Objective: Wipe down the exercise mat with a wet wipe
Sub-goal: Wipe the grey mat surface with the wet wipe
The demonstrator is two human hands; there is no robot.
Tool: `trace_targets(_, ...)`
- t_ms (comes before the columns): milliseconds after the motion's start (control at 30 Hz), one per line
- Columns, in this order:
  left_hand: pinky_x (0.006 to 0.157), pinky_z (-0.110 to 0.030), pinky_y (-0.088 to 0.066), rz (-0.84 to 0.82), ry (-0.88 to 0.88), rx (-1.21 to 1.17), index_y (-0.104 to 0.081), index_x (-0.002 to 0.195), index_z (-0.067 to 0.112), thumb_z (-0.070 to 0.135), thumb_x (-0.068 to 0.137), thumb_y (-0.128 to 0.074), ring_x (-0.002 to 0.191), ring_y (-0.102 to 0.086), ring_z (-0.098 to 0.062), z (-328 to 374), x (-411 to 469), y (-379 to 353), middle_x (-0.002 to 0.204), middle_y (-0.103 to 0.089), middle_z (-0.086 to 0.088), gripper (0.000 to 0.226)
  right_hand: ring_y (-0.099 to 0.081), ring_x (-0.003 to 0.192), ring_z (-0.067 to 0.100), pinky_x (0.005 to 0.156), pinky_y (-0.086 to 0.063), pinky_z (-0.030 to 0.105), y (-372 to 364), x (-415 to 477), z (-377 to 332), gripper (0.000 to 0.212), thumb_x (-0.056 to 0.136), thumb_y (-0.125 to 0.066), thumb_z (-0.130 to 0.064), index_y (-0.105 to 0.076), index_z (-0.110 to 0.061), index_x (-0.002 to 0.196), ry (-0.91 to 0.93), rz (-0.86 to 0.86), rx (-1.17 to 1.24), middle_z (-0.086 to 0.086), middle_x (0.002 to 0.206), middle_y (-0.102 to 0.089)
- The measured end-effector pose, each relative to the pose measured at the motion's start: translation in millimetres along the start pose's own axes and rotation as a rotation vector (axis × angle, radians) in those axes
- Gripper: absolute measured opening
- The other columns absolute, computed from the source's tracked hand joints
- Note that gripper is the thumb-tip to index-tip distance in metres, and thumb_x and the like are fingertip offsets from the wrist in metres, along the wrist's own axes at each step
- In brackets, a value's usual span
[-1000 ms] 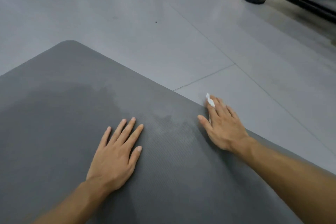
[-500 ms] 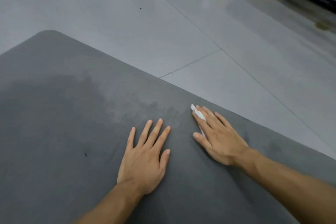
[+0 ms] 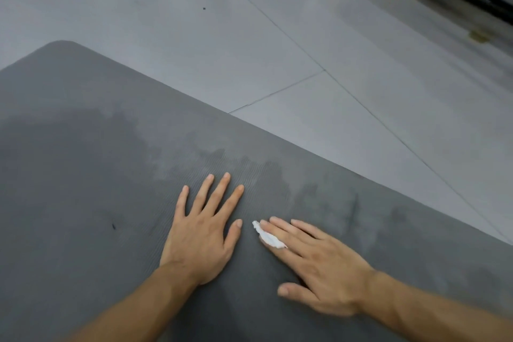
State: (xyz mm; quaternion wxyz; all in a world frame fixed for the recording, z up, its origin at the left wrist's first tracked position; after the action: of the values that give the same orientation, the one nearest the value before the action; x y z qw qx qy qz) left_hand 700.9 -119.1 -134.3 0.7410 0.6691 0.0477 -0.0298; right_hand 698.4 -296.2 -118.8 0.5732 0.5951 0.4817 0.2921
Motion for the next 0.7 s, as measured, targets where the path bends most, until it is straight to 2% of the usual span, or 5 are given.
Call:
trace_targets(100, 0.125, -0.058, -0.012, 0.004, -0.002, -0.002, -0.009, 0.163, 0.039, 0.057, 0.102, -0.019, 0.159, -0.001, -0.018, 0, 1, 0, 0.172, -0.002, 0.01, 0.065, 0.005, 0.158, 0.012, 0.126, -0.003, 0.038, -1, 8, 25, 0.078, 0.105, -0.021, -0.068, 0.0, -0.023, 0.165, -0.079, 0.007, -0.004, -0.007, 0.173, 0.001)
trace_targets(333, 0.126, -0.057, -0.011, 0.015, 0.0, -0.012, -0.006, 0.163, 0.041, 0.06, 0.103, -0.013, 0.159, 0.002, -0.016, -2, 1, 0, 0.172, -0.001, 0.011, 0.064, 0.022, 0.152, 0.0, 0.129, -0.001, 0.038, 18, 10, 150, 0.078, 0.097, 0.005, -0.073, 0.015, -0.03, 0.162, -0.553, 0.065, 0.088, -0.023, 0.164, 0.025)
trace_targets(467, 0.126, -0.058, -0.01, 0.02, -0.001, -0.02, -0.007, 0.163, 0.041, 0.06, 0.103, -0.014, 0.159, 0.003, -0.016, -1, 1, 0, 0.172, -0.001, 0.011, 0.063, 0.01, 0.157, 0.006, 0.127, -0.004, 0.036, 34, 12, 102, 0.076, 0.103, -0.011, -0.069, 0.01, -0.029, 0.163, -0.381, 0.14, 0.113, -0.011, 0.172, 0.006)
trace_targets(600, 0.126, -0.057, -0.01, 0.02, 0.001, -0.007, -0.007, 0.163, 0.041, 0.059, 0.102, -0.017, 0.159, 0.003, -0.016, 0, 1, 0, 0.172, 0.0, 0.011, 0.064, -0.001, 0.159, 0.018, 0.126, -0.006, 0.038, 9, -4, 16, 0.085, 0.103, -0.027, -0.071, -0.004, -0.017, 0.165, -0.036, 0.057, 0.014, -0.002, 0.173, 0.001)
trace_targets(700, 0.126, -0.057, -0.009, 0.02, 0.0, -0.008, -0.005, 0.163, 0.041, 0.059, 0.102, -0.016, 0.159, 0.005, -0.015, -1, 0, 0, 0.172, 0.002, 0.012, 0.065, -0.002, 0.159, 0.018, 0.125, -0.007, 0.039, -10, -17, 7, 0.09, 0.1, -0.03, -0.074, -0.005, -0.016, 0.165, 0.016, 0.005, -0.024, 0.0, 0.173, 0.0)
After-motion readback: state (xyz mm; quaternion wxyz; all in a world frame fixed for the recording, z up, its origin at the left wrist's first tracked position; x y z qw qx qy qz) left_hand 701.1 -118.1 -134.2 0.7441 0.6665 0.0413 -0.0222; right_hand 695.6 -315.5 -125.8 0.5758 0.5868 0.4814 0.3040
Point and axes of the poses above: each hand's wrist, its own x-axis towards the middle knuckle, its own y-axis out of the back of the hand, z = x × y, the point moved 10 cm from there along x, towards the middle knuckle
